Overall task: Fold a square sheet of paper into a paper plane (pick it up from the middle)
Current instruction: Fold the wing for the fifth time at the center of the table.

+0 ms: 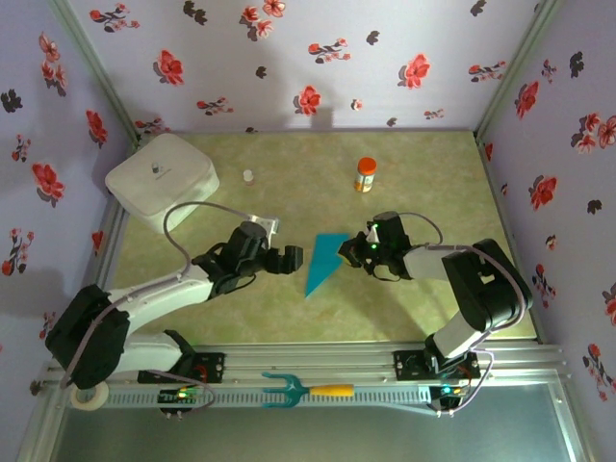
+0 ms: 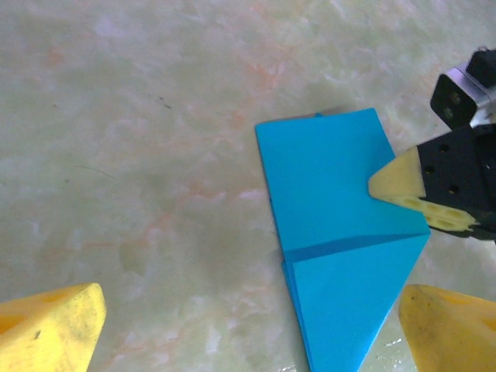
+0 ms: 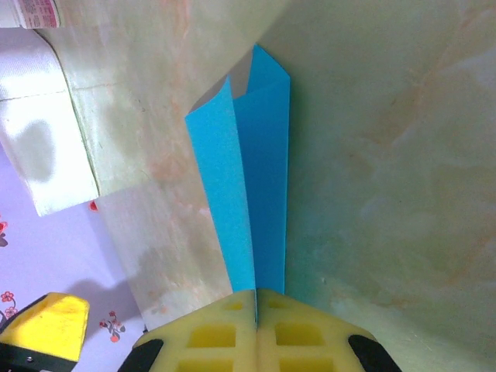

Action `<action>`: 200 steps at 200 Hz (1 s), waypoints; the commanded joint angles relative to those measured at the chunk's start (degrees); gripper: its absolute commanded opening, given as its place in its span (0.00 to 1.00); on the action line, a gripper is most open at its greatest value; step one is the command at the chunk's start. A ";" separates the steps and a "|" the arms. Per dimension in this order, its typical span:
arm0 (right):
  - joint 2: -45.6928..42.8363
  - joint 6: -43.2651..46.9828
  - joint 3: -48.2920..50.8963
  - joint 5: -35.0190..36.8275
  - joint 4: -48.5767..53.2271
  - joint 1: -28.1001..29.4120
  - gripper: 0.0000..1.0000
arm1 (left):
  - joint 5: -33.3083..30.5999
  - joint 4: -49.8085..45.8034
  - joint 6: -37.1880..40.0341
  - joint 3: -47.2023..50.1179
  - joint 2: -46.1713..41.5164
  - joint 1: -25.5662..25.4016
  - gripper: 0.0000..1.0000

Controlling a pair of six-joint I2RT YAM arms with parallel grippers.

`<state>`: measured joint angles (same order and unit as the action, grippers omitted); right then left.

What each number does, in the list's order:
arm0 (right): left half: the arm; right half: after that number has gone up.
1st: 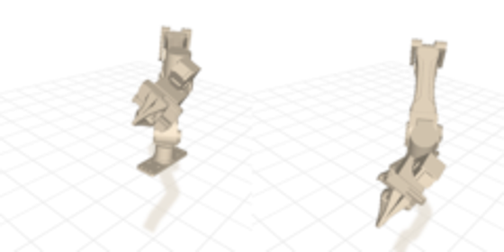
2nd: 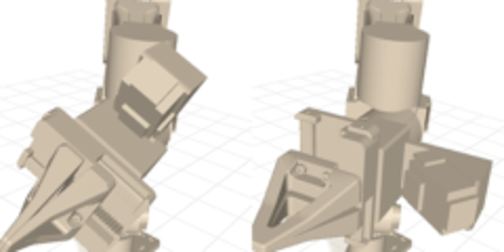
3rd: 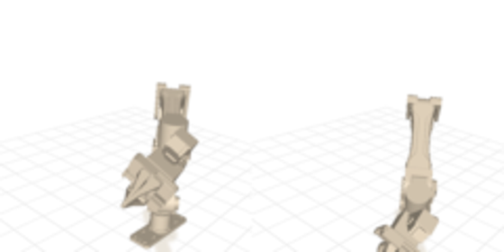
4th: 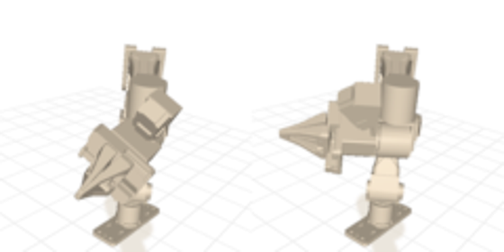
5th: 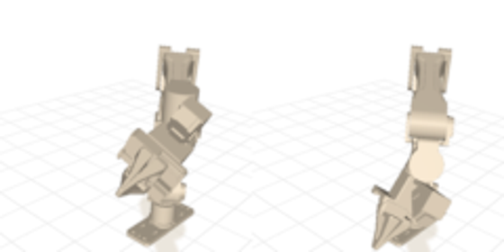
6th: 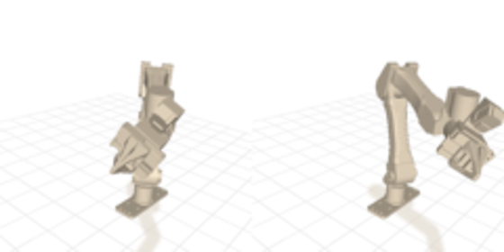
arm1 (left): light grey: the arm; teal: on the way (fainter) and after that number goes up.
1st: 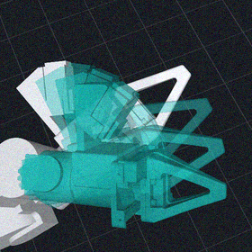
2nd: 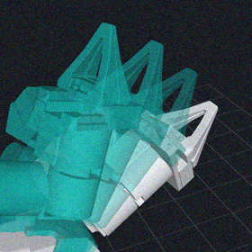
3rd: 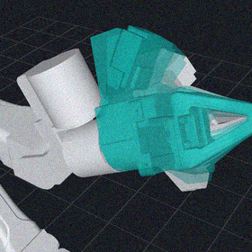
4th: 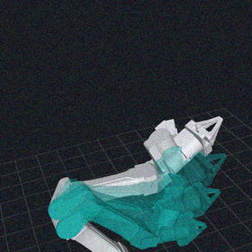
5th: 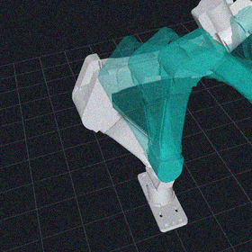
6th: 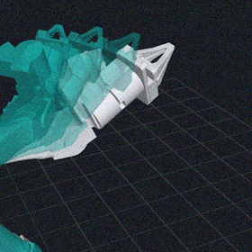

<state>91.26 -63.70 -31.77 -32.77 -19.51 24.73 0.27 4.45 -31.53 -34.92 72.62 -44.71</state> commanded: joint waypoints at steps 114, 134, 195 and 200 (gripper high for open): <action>-2.16 -2.11 1.31 2.43 -1.32 0.93 0.04 | -5.40 10.56 6.43 -3.49 9.03 -11.98 0.70; -3.06 -2.00 1.54 3.09 -0.38 0.95 0.04 | -5.79 10.46 6.91 -3.49 9.27 -12.13 0.69; -2.82 -2.39 1.45 3.51 -0.42 1.15 0.04 | -9.69 14.01 9.64 -1.10 8.63 -13.89 0.64; -2.83 -2.36 1.45 3.51 -0.32 1.20 0.04 | -9.84 14.79 9.64 -0.67 8.43 -13.91 0.64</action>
<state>89.14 -65.19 -30.79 -30.37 -20.73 25.30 -6.61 15.33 -24.16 -37.08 81.43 -58.06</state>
